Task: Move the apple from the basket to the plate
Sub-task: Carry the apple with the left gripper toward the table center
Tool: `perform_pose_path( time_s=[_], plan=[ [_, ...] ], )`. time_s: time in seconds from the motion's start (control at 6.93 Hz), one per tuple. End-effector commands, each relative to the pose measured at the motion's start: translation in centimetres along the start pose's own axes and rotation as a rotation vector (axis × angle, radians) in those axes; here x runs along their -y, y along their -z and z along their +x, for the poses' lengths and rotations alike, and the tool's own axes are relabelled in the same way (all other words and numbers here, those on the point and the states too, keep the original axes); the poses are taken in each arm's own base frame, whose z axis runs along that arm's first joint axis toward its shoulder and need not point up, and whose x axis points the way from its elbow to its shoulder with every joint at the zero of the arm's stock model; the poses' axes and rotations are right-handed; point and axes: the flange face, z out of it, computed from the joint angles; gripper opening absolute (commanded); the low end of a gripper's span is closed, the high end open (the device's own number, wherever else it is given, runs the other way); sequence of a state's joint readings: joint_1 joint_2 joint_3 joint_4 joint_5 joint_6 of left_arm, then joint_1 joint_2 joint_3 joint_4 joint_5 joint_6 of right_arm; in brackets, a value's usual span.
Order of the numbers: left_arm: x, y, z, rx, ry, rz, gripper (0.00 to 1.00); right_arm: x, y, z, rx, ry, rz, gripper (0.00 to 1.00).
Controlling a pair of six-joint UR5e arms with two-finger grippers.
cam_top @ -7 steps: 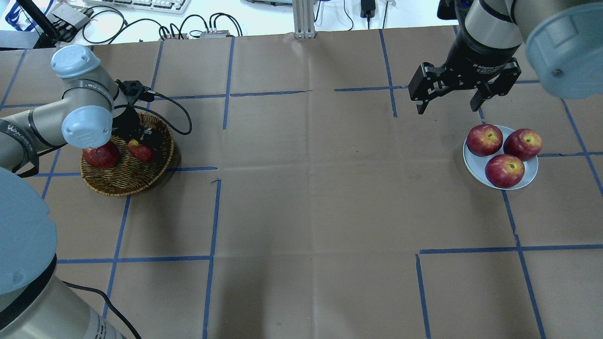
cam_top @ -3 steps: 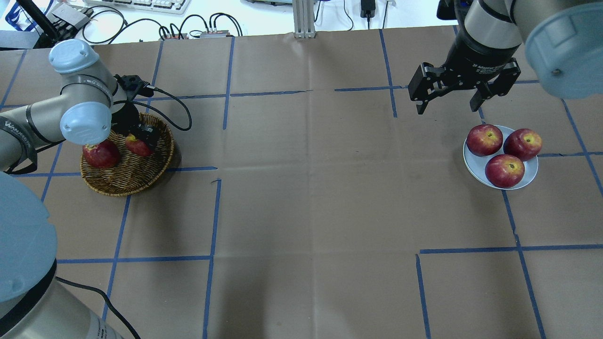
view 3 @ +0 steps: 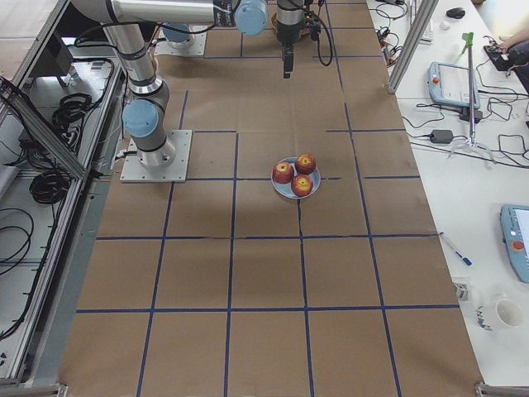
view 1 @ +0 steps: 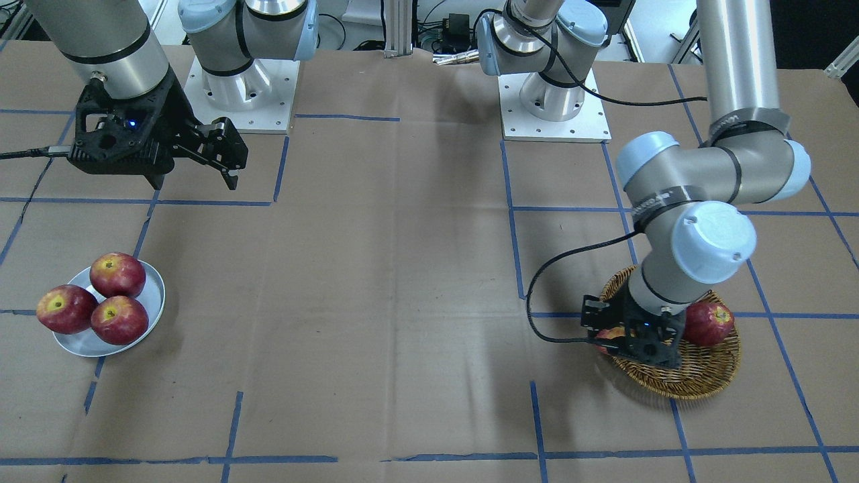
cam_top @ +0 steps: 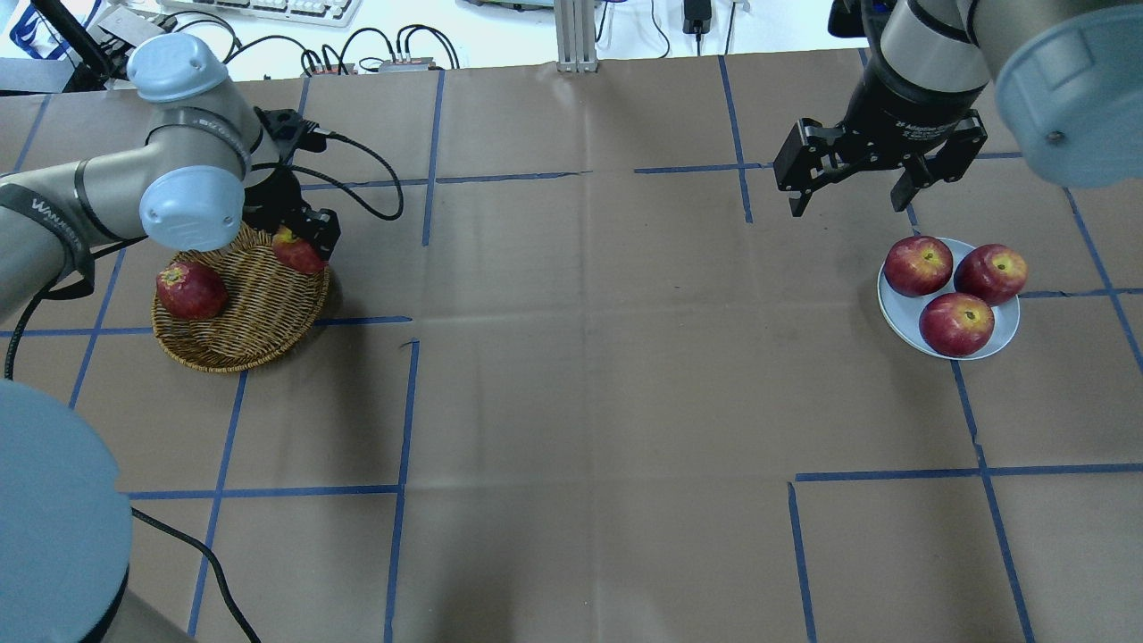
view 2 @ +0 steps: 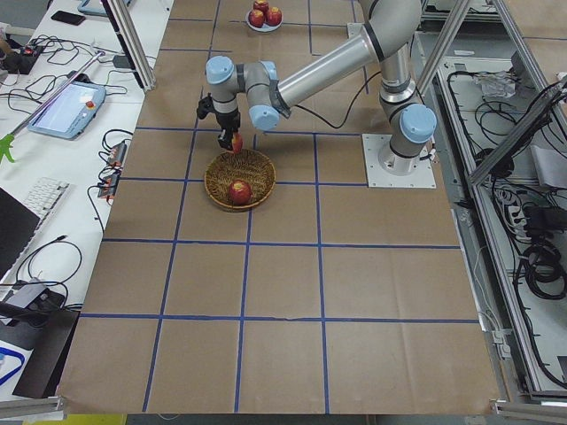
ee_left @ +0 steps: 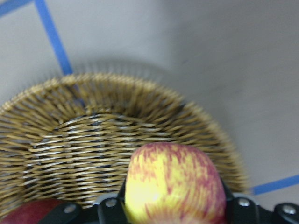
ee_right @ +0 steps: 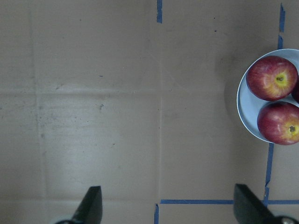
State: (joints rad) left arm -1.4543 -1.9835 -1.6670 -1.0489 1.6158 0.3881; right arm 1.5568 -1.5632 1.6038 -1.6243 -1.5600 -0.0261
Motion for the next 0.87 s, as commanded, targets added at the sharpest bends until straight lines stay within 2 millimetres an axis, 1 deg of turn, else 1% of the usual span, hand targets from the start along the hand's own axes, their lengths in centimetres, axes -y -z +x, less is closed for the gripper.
perform_pose_path(
  time_s=[0.0,0.14,0.29,0.43,0.58,0.72],
  plan=[
    [1.9,2.1,13.1,-0.003,0.080,0.028,0.51,0.0,0.0,0.0,0.000,0.000,0.001,1.00],
    [2.0,2.2,18.0,-0.012,0.125,0.038,0.51,0.0,0.0,0.0,0.000,0.000,0.001,1.00],
    [2.2,0.5,23.1,-0.046,0.152,0.022,0.51,0.0,0.0,0.0,-0.002,0.000,-0.001,1.00],
    [2.6,-1.5,27.6,-0.070,0.160,0.039,0.51,0.0,-0.1,0.0,-0.002,0.000,-0.002,1.00],
    [2.5,-2.8,30.9,-0.069,0.154,0.040,0.51,0.0,-0.1,0.0,-0.002,0.000,-0.002,1.00],
    [2.3,-3.5,32.1,-0.066,0.145,0.039,0.51,0.0,-0.1,0.0,0.000,0.000,-0.002,1.00]
  ],
)
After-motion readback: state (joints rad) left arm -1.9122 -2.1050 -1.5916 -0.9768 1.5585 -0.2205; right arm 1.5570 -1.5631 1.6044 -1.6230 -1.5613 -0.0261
